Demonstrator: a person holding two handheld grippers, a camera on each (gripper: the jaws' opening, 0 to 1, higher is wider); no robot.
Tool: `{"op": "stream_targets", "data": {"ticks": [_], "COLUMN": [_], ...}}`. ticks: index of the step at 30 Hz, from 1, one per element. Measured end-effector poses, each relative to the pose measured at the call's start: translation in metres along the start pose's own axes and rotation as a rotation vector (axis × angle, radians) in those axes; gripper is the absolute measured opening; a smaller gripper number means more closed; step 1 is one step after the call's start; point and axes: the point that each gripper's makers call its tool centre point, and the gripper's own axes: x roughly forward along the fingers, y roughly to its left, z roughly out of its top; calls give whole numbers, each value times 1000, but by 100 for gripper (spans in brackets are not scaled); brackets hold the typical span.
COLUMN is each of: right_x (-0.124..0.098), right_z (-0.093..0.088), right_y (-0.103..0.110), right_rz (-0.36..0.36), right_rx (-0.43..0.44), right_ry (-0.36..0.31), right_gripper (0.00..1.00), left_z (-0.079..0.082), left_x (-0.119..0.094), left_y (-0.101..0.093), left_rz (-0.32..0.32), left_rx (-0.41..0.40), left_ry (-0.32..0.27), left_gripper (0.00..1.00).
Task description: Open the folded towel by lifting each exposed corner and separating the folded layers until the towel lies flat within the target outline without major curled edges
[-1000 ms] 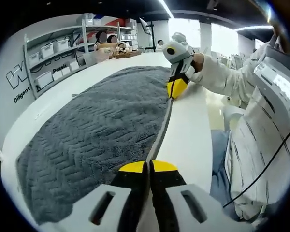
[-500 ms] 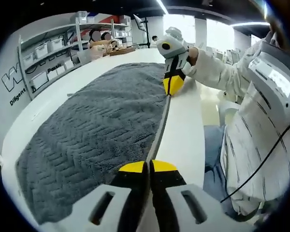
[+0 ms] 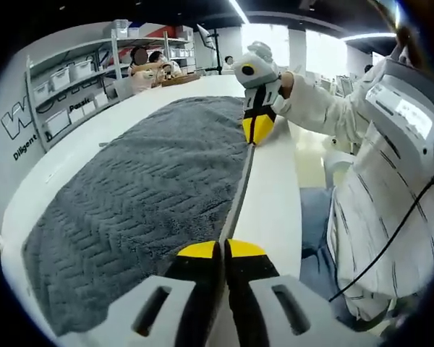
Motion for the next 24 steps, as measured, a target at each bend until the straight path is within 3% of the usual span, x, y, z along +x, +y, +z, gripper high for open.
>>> {"op": "stream_targets", "data": {"ticks": [4, 9, 11, 16, 19, 22, 24], "right_x": [0, -1, -1, -4, -9, -18, -27], "right_z": [0, -2, -2, -2, 4, 16, 16], "right_y": [2, 6, 11, 18, 21, 12, 0], "right_rz": [7, 6, 12, 14, 23, -29, -82], "right_rx": [-132, -144, -164, -190, -200, -222, -223], "right_ry": [-16, -21, -16, -10, -44, -119, -120], "right_gripper": [0, 0, 5, 13, 13, 24, 32], "left_z": [0, 0, 1, 7, 15, 18, 16], "left_x": [0, 0, 0, -1, -6, -15, -22], "left_y": [-1, -1, -1, -1, 5, 15, 23], "left_rz": [-9, -11, -5, -1, 28, 79, 119], "left_rx": [29, 9, 6, -22, -58, -72, -94], "left_ry": [-18, -36, -32, -75, -131, -164, -173], "left_gripper": [5, 6, 7, 18, 27, 31, 38]}}
